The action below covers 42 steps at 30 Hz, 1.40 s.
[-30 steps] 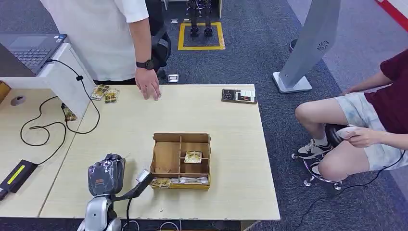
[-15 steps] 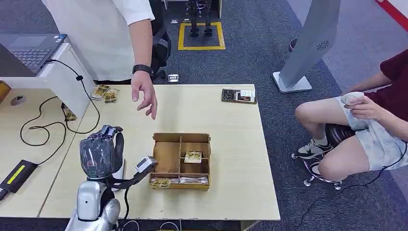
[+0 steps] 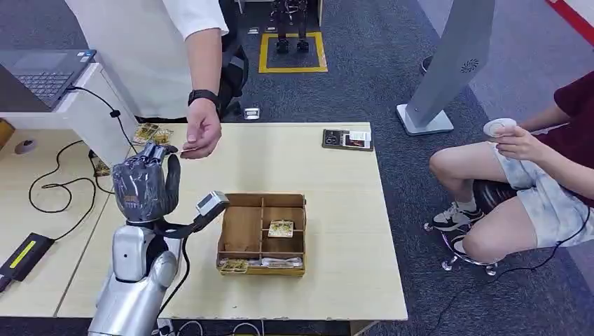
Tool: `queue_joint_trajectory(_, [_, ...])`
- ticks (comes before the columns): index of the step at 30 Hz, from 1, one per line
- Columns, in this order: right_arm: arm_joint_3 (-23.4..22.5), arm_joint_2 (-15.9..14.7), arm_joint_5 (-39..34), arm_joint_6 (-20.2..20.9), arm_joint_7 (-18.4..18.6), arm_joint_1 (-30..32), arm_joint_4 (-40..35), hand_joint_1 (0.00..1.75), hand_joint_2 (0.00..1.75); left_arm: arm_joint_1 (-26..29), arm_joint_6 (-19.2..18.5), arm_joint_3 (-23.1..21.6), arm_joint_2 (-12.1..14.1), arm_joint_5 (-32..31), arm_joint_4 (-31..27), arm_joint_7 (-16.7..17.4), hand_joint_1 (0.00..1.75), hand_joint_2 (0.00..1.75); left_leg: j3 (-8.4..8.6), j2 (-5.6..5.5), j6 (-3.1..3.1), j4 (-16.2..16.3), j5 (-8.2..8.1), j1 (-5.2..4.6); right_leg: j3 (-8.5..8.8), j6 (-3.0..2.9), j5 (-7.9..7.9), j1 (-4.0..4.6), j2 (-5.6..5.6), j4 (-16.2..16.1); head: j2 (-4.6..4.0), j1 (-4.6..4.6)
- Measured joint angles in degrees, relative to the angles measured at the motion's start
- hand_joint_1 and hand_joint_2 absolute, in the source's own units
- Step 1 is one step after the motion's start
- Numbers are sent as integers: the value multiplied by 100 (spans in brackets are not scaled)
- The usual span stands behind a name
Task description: Pass the card to the sensor for recognition and then transmit it.
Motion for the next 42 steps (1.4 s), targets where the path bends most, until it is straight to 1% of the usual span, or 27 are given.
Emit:
queue_joint_trajectory(2, [2,-7,61,-15,30,-4,-20,0,175,-87,0,-9,0,35,98,57,175,175,0,0,0,0,0,0,-1,0,0,0,-1,0,0,0])
queue_joint_trajectory(3, [2,-9,70,-22,53,-4,-28,0,175,-130,0,-17,-2,83,136,57,98,175,0,0,0,0,0,0,-1,0,0,0,0,0,0,0])
queue_joint_trajectory(4, [2,-13,79,-33,68,-5,-41,0,175,-173,0,-30,-4,155,172,46,0,175,0,0,0,0,0,0,-1,0,0,0,1,0,0,0])
queue_joint_trajectory(8, [2,-15,79,-57,103,-3,-74,0,175,-230,0,-66,-39,330,223,-151,0,175,-1,0,0,0,0,0,0,0,0,0,0,0,0,0])
queue_joint_trajectory(14, [2,-15,70,-66,116,-1,-101,0,175,-222,0,-63,-166,487,214,-507,0,175,-3,-1,0,0,0,0,1,0,0,0,-1,0,0,0])
queue_joint_trajectory(15, [2,-17,63,-70,116,-2,-105,0,175,-213,0,-63,-188,610,203,-630,0,175,-3,-1,0,0,0,0,1,0,0,0,-1,0,0,0])
queue_joint_trajectory(16, [2,-15,61,-74,105,0,-105,0,175,-200,0,-48,-216,829,188,-827,0,175,-3,-1,0,0,0,0,1,0,0,0,-1,0,0,-2])
queue_joint_trajectory(17, [2,-15,57,-79,88,0,-105,0,175,-177,0,-26,-277,1148,164,-1116,0,175,-3,-1,0,0,0,0,1,0,0,0,-2,0,0,0])
queue_joint_trajectory(18, [0,-17,41,-92,81,0,-105,0,175,-149,0,-18,-310,1321,136,-1293,0,175,-4,-1,0,0,0,0,1,0,0,0,-2,0,0,0])
queue_joint_trajectory(20, [0,-17,33,-120,70,8,-103,0,175,-70,0,37,-391,1593,33,-1652,0,175,-4,-1,0,0,-1,0,1,0,0,0,-1,0,0,0])
queue_joint_trajectory(22, [0,-17,-21,-140,40,23,-90,0,175,27,0,59,-411,1735,-76,-1920,0,175,-5,-1,0,0,-1,0,1,0,0,0,-2,0,0,0])
queue_joint_trajectory(26, [-2,-26,-68,-157,-33,47,-44,0,175,239,0,72,-409,1934,-290,-2172,0,175,-6,-1,0,-1,-1,0,0,0,-1,0,-2,0,0,0])
queue_joint_trajectory(28, [-6,-35,-118,-162,-68,67,-20,0,175,395,2,72,-361,2148,-406,-2306,0,175,-6,-1,0,-1,-1,0,0,1,-1,0,-3,0,0,2])
queue_joint_trajectory(30, [-17,-37,-164,-162,-111,85,-11,0,175,559,2,72,-271,2277,-509,-2419,0,175,-6,0,0,-2,-1,0,0,1,-1,0,-2,0,0,0])
queue_joint_trajectory(34, [-68,-48,-177,-151,-166,121,-7,0,175,882,0,11,14,2378,-667,-2518,0,175,-6,-1,0,-2,-1,0,-2,1,-2,0,-3,0,0,0])
queue_joint_trajectory(38, [-105,-70,-247,-114,-227,137,-7,0,175,1104,0,-350,530,2404,-689,-2308,0,175,-6,1,0,-3,-1,0,-4,1,-2,0,-1,0,0,0])
queue_joint_trajectory(42, [-124,-92,-258,-68,-260,150,6,0,175,1282,2,-638,948,2275,-708,-2194,0,175,-6,1,0,-3,-1,0,-3,1,-2,0,-1,0,0,2])
